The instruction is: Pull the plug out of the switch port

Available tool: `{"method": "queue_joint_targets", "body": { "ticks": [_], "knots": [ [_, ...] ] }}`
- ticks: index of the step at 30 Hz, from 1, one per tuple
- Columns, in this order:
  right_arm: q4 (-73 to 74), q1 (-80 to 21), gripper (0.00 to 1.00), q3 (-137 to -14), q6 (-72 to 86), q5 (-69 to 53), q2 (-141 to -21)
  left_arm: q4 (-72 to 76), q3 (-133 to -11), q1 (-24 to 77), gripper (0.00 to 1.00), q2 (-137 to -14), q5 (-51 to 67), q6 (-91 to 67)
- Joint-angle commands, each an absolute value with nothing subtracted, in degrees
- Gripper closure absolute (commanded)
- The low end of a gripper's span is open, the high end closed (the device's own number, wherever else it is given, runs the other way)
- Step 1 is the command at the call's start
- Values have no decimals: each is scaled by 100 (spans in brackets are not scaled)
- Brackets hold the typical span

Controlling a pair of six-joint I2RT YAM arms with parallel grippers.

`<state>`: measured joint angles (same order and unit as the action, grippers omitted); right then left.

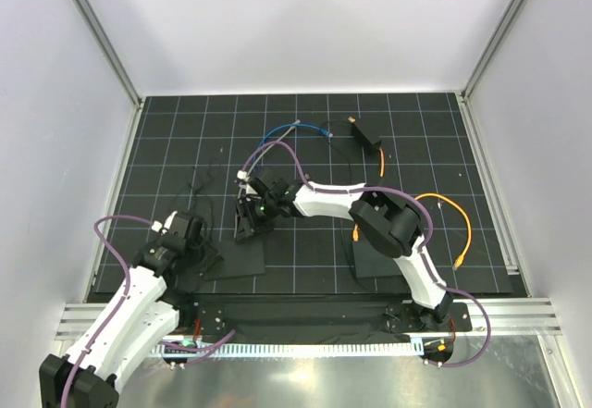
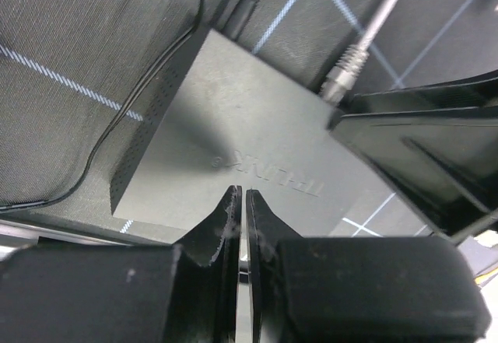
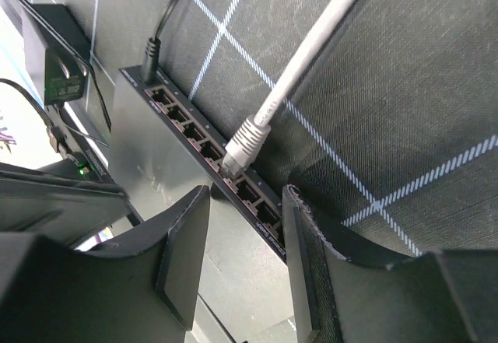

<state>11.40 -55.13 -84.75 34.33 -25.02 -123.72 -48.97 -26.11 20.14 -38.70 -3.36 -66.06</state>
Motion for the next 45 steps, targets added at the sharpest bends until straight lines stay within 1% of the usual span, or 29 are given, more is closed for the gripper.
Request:
{"method": "queue_joint_targets", "body": {
  "ticks": [1,6,8,12,15,25,37,44,45],
  "knots": [
    [782,-5537,51,-8552,3533,-2566,-12348,-4641,-2531,2030,91,-3946,-229,-6662],
    [634,-5493,53,-8543,3664,-2654,-12445,-4614,-2444,2030,92,-3955,-185,-6688],
    [441,-5406,53,-8359,3822,-2803,-12428,-4588,-2400,2022,92,-3955,-167,-6697],
    [-568,-5186,53,-7937,4429,-3225,-12428,-4544,-2312,2021,93,-3973,-123,-6706],
    [-869,-5089,53,-7805,4746,-3488,-12507,-4518,-2268,2030,95,-3999,-105,-6715],
    [-668,-5089,59,-8016,4650,-3630,-12770,-4500,-2250,2030,97,-3990,-79,-6715],
    [-765,-5089,65,-8121,4676,-3867,-13052,-4430,-2285,2022,98,-4087,-18,-6689],
    [-809,-5089,66,-8182,4676,-3981,-13131,-4430,-2303,2030,98,-4122,-18,-6653],
    [-782,-5089,67,-8200,4684,-3981,-13166,-4438,-2294,2030,98,-4122,-18,-6653]
  ]
}}
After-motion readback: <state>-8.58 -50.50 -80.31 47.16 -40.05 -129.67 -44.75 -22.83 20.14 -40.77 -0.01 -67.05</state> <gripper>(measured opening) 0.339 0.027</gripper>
